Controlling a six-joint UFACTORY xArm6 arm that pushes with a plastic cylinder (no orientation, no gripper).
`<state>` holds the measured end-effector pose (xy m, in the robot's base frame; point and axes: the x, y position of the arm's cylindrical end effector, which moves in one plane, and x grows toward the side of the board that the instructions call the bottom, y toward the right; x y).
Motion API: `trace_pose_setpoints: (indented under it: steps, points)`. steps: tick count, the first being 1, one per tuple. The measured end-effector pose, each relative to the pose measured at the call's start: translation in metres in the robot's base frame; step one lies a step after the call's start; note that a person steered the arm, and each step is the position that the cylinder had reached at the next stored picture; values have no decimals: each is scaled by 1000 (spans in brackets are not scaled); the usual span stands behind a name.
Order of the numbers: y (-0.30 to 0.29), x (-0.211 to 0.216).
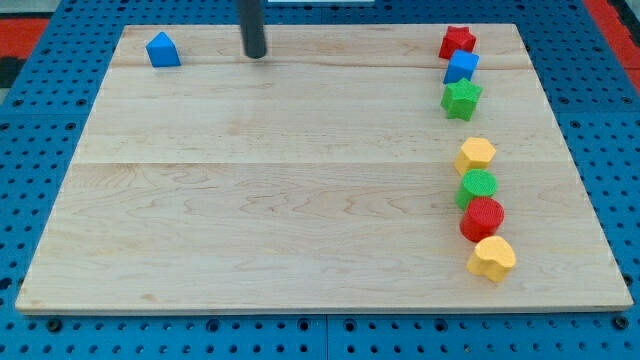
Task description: Push the red star towards blue triangle
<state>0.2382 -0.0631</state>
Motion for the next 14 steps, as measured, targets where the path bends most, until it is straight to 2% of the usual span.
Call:
trace_pose_setpoints:
  steps: [3,8,12,14]
  points:
    - [177,-46]
    - [306,-47]
    - [307,-5]
    - [291,-8]
